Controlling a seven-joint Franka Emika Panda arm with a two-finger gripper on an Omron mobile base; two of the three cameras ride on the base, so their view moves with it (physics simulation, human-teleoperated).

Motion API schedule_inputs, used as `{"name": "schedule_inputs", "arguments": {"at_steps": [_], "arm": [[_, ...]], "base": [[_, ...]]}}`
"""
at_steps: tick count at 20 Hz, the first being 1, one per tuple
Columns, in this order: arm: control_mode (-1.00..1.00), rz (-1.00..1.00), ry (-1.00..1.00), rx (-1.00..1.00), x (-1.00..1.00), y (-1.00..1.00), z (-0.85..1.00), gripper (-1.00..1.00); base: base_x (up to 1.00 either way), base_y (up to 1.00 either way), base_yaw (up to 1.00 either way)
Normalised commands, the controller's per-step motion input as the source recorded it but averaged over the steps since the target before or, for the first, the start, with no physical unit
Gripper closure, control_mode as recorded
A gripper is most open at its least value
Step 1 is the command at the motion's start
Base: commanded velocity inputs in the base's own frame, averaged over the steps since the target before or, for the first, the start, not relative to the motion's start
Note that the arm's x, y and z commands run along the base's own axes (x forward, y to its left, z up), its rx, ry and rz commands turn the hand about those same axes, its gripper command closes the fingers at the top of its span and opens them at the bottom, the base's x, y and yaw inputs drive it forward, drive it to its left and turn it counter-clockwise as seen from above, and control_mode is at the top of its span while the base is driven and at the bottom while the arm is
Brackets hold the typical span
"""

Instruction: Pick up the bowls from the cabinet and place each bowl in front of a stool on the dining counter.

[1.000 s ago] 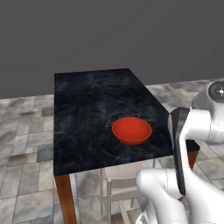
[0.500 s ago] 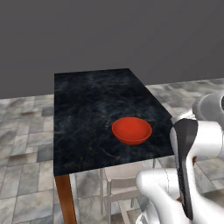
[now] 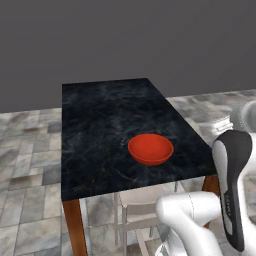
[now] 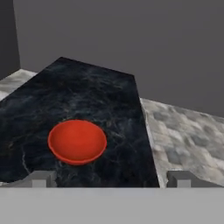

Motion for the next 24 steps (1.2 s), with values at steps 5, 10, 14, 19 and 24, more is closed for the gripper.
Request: {"name": "schedule_inputs", "arguments": {"at_steps": [5,10,14,19,24], "arm": [[-1.00,0.22,-0.39,0.03,0.00,0.00,-0.60,-1.00],[1.00,0.07,-0.06,0.02,0.05,0.00,-0.26,-1.00],[1.00,0.00,0.00,0.00,0.00,0.00,0.00,-1.00],[1.00,0.00,0.00,0.00,0.00,0.00,0.00,-1.00],[1.00,0.00,0.00,0.00,0.00,0.00,0.00,-1.00]], "base": [[0.00,0.00,0.00],[0.02,0.00,0.00],[-0.10,0.00,0.00],[-0.80,0.00,0.00],[-1.00,0.00,0.00]]}}
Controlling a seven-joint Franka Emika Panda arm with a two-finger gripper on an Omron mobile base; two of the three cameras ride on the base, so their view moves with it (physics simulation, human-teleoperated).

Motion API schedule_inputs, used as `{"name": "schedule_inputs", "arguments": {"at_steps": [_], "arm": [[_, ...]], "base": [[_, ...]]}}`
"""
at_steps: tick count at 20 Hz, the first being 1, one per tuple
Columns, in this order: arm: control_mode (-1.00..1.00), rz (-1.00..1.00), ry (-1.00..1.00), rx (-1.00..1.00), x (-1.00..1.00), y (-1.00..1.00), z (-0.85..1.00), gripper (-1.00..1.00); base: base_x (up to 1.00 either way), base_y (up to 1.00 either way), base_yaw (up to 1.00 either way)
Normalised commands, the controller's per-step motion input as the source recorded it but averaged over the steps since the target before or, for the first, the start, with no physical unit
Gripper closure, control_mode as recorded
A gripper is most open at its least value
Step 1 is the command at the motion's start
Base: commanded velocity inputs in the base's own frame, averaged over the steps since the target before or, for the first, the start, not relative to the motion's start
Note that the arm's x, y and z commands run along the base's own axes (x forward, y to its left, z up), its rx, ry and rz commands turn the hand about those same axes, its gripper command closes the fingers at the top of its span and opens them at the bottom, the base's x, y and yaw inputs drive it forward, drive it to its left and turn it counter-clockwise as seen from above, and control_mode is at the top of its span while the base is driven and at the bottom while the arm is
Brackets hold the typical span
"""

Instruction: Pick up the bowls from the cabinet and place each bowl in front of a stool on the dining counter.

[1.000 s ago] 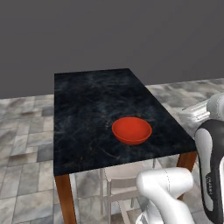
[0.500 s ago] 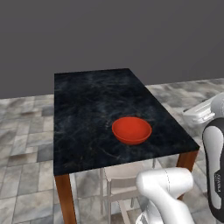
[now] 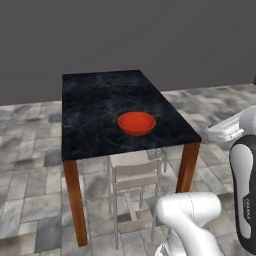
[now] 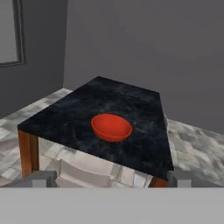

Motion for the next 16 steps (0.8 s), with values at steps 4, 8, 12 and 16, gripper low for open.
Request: {"name": "schedule_inputs", "arguments": {"at_steps": [4,8,12,16], "arm": [[1.00,0.00,0.00,0.00,0.00,0.00,0.00,-1.00],[1.00,0.00,0.00,0.00,0.00,0.00,0.00,-1.00],[1.00,0.00,0.00,0.00,0.00,0.00,0.00,-1.00],[1.00,0.00,0.00,0.00,0.00,0.00,0.00,-1.00]], "base": [[-1.00,-0.02,-0.03],[-1.00,-0.32,-0.31],[-1.00,-0.29,-0.51],[-0.81,-0.06,-0.65]]}}
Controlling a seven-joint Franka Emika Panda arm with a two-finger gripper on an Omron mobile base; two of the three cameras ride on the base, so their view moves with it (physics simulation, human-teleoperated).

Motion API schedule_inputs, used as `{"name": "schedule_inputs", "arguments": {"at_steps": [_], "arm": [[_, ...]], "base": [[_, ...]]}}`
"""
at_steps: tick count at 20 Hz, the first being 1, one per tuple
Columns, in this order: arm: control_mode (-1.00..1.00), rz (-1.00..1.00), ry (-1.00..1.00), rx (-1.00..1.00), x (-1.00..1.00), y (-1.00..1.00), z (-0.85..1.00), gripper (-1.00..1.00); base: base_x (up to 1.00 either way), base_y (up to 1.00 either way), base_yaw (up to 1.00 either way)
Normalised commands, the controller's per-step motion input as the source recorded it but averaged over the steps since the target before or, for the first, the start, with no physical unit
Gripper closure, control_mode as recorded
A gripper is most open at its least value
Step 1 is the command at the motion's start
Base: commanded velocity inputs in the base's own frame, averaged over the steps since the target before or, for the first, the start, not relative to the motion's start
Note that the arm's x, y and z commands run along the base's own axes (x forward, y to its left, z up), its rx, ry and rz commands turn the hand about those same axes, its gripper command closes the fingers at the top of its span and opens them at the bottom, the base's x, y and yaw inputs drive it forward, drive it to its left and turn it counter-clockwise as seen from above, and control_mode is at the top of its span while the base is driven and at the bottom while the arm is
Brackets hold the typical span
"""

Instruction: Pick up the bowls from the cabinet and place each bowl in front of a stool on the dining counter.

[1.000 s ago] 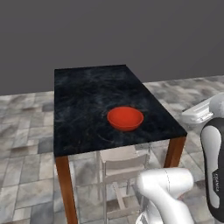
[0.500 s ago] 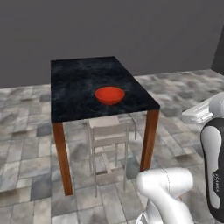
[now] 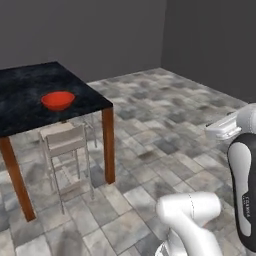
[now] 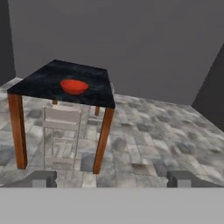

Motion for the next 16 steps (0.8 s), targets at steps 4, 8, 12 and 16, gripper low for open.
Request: {"name": "schedule_inputs", "arguments": {"at_steps": [4,8,12,16], "arm": [[1.00,0.00,0.00,0.00,0.00,0.00,0.00,-1.00],[1.00,0.00,0.00,0.00,0.00,0.00,0.00,-1.00],[1.00,0.00,0.00,0.00,0.00,0.00,0.00,-1.00],[1.00,0.00,0.00,0.00,0.00,0.00,0.00,-1.00]], "base": [[-0.67,0.00,-0.73],[-0.71,0.00,-0.70],[-0.81,-0.07,-0.64],[-0.85,-0.48,-0.52]]}}
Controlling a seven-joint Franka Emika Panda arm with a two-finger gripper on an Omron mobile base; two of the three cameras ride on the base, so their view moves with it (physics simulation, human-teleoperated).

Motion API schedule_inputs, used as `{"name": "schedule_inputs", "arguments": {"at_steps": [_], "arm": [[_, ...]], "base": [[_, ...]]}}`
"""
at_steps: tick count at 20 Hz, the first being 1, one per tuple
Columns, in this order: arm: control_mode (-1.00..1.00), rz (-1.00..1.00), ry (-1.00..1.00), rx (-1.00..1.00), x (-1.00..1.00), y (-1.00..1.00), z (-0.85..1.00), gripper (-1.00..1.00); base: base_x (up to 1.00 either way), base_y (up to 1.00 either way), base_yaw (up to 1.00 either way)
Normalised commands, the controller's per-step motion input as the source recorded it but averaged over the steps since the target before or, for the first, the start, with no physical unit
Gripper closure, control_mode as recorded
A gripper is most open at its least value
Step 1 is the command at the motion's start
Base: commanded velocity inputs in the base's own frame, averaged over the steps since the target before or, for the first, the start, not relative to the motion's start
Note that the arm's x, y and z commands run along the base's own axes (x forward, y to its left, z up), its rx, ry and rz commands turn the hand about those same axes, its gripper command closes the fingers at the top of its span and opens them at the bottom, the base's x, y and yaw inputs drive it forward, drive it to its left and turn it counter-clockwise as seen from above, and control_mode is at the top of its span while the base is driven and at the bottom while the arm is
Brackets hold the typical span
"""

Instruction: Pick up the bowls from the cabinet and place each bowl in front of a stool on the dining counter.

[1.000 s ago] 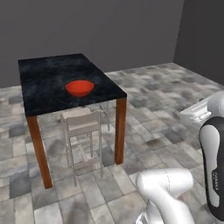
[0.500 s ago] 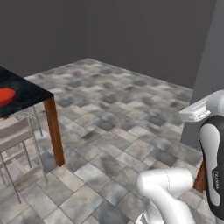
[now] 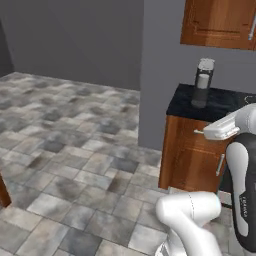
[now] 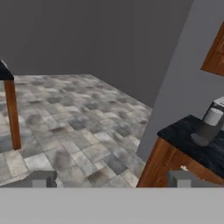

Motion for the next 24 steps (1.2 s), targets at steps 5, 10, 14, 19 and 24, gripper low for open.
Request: {"name": "schedule_inputs", "arguments": {"at_steps": [5,10,14,19,24], "arm": [[1.00,0.00,0.00,0.00,0.00,0.00,0.00,-1.00],[1.00,0.00,0.00,0.00,0.00,0.00,0.00,-1.00],[1.00,0.00,0.00,0.00,0.00,0.00,0.00,-1.00],[1.00,0.00,0.00,0.00,0.00,0.00,0.00,-1.00],[1.00,0.00,0.00,0.00,0.00,0.00,0.00,-1.00]], "base": [[-0.55,-0.94,-0.38],[-0.29,-1.00,-0.27],[-0.17,-1.00,-0.25],[-0.03,-1.00,-0.25],[-0.02,-0.90,-0.23]]}}
